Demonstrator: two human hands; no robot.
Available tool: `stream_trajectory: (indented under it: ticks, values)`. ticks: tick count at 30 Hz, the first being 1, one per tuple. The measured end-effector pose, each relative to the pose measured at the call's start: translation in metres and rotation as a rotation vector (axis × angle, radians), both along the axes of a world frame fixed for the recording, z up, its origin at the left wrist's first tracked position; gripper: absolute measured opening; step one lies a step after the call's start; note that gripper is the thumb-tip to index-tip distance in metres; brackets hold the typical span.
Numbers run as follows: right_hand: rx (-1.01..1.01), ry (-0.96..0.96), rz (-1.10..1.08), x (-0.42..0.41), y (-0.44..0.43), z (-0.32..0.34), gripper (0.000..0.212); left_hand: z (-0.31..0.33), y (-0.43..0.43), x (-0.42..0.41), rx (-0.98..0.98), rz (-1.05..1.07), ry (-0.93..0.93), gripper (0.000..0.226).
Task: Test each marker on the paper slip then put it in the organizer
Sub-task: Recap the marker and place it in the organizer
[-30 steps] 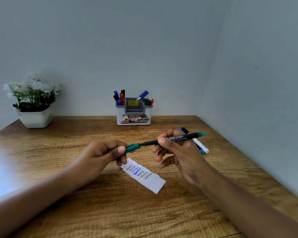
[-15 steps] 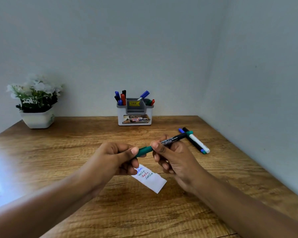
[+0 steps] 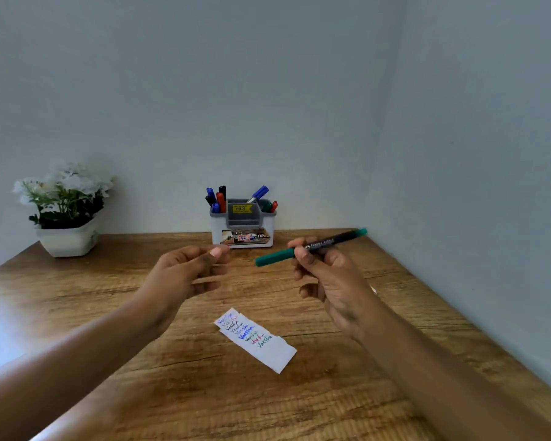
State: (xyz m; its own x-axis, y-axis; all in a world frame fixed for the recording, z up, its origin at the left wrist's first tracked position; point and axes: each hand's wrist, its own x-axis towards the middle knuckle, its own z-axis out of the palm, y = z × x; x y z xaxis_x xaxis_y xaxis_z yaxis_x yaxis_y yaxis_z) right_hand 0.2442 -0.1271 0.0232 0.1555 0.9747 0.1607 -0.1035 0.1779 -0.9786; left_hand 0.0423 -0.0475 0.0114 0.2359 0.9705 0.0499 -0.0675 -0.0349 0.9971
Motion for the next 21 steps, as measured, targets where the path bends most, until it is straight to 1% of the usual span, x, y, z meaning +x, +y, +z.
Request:
stream_trajectory:
  ticks: [1, 2, 3, 4, 5, 7, 9, 11, 14, 16, 19, 20, 21]
  values:
    - [0.005, -0.013, -0.035, 0.003, 0.003, 0.006, 0.010, -0.002, 0.012, 0.002, 0.009, 0.066, -0.010, 0.014]
    - [0.015, -0.043, -0.058, 0.006, 0.010, 0.013, 0.012, -0.006, 0.025, 0.004, 0.024, 0.121, -0.010, 0.018]
    - [0.035, -0.100, -0.078, 0.009, 0.019, 0.022, 0.013, -0.010, 0.038, 0.009, 0.049, 0.167, 0.009, 0.029]
    - [0.058, -0.203, -0.118, 0.013, 0.029, 0.030, 0.013, -0.013, 0.051, 0.015, 0.075, 0.209, 0.051, 0.043]
    - [0.077, -0.336, -0.176, 0.017, 0.042, 0.039, 0.014, -0.017, 0.063, 0.021, 0.094, 0.245, 0.104, 0.056]
    - [0.109, -0.615, -0.288, 0.028, 0.071, 0.057, 0.020, -0.021, 0.086, 0.036, 0.072, 0.289, 0.184, 0.074]
    - [0.117, -0.895, -0.384, 0.038, 0.102, 0.075, 0.028, -0.023, 0.105, 0.050, 0.052, 0.296, 0.197, 0.086]
    - [0.038, -1.168, -0.447, 0.044, 0.132, 0.090, 0.032, -0.024, 0.119, 0.060, 0.085, 0.281, 0.190, 0.092]
    - [-0.128, -1.453, -0.380, 0.047, 0.171, 0.101, 0.024, -0.028, 0.132, 0.064, 0.134, 0.303, 0.187, 0.094]
    - [-0.169, -1.590, -0.364, 0.044, 0.190, 0.103, 0.014, -0.030, 0.139, 0.064, 0.160, 0.278, 0.214, 0.091]
    - [-0.224, -1.733, -0.331, 0.032, 0.210, 0.106, 0.026, -0.032, 0.144, 0.064, 0.172, 0.254, 0.244, 0.080]
    - [-0.245, -1.771, -0.305, 0.027, 0.213, 0.107, 0.025, -0.033, 0.146, 0.064, 0.183, 0.255, 0.250, 0.076]
    - [-0.302, -1.816, -0.281, 0.022, 0.216, 0.108, 0.018, -0.034, 0.146, 0.064, 0.194, 0.258, 0.251, 0.074]
